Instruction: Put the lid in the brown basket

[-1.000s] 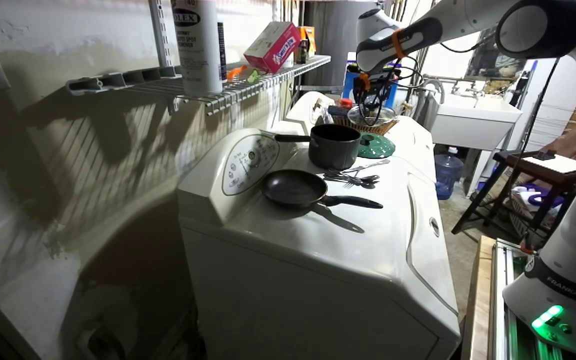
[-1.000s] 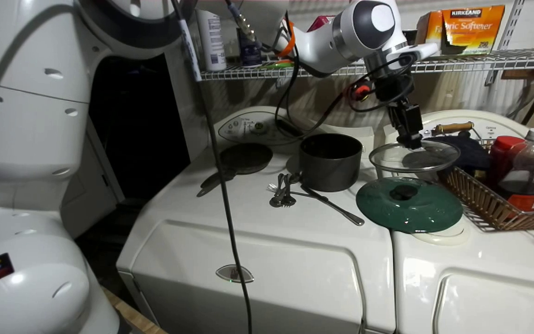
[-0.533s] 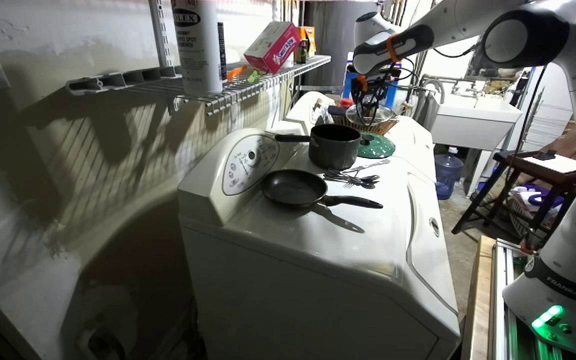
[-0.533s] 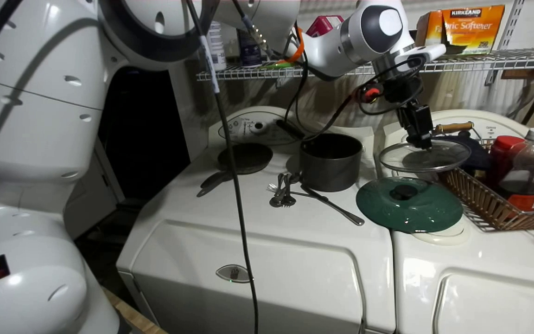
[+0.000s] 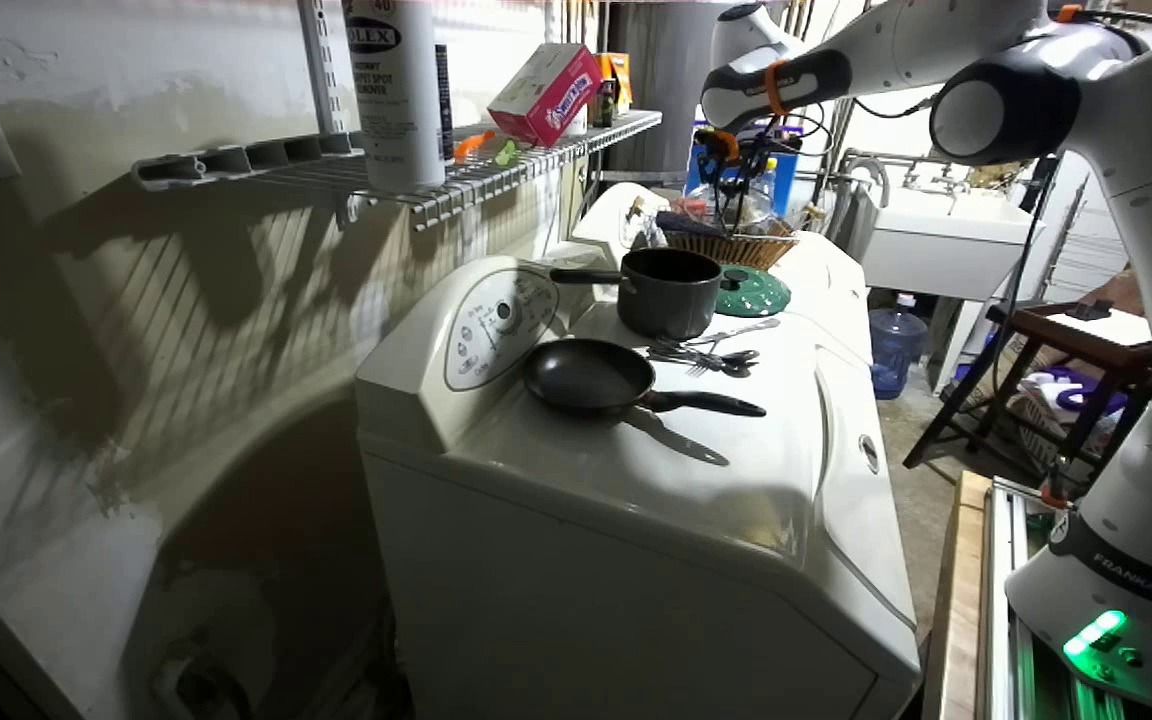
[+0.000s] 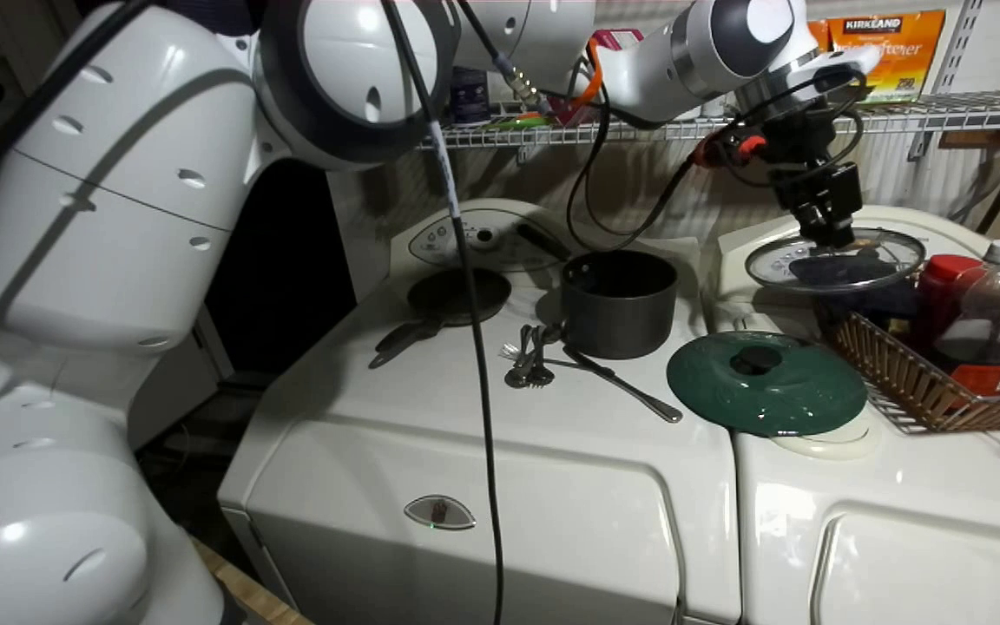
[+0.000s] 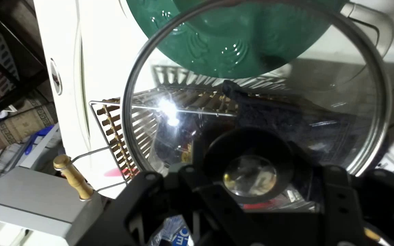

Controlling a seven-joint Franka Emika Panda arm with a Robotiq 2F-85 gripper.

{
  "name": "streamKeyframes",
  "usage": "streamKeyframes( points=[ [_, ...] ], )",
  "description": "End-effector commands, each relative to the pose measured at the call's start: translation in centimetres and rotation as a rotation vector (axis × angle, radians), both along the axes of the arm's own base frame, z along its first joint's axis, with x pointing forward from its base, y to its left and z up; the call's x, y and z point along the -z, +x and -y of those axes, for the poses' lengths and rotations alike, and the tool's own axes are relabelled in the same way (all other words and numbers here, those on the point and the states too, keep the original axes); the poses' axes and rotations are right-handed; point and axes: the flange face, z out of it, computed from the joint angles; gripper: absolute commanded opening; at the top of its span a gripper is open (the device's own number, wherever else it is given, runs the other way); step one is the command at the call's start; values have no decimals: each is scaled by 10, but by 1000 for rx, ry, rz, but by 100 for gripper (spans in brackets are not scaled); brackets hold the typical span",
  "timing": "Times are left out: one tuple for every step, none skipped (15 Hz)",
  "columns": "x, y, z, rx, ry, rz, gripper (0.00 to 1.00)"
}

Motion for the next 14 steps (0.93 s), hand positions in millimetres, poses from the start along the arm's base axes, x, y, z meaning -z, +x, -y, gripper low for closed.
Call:
streamKeyframes(
  points=[
    [-18, 2, 31, -142, 62, 21, 34],
    [-17, 2, 37, -173, 76, 30, 34],
    [-17, 2, 44, -208, 99, 41, 34],
    [-14, 3, 49, -227, 99, 37, 34],
    [-13, 4, 52, -240, 104, 36, 34],
    [-11, 5, 55, -244, 106, 30, 34],
    [-9, 7, 56, -245, 94, 24, 34],
    [-8, 8, 57, -243, 92, 22, 34],
    [-5, 10, 58, -249, 93, 26, 34],
    [-2, 13, 59, -253, 89, 31, 34],
    [1, 16, 59, -261, 86, 35, 34],
    [6, 19, 58, -266, 84, 40, 34],
    [10, 21, 59, -263, 77, 42, 34],
    [14, 22, 60, -261, 70, 40, 34]
  ],
)
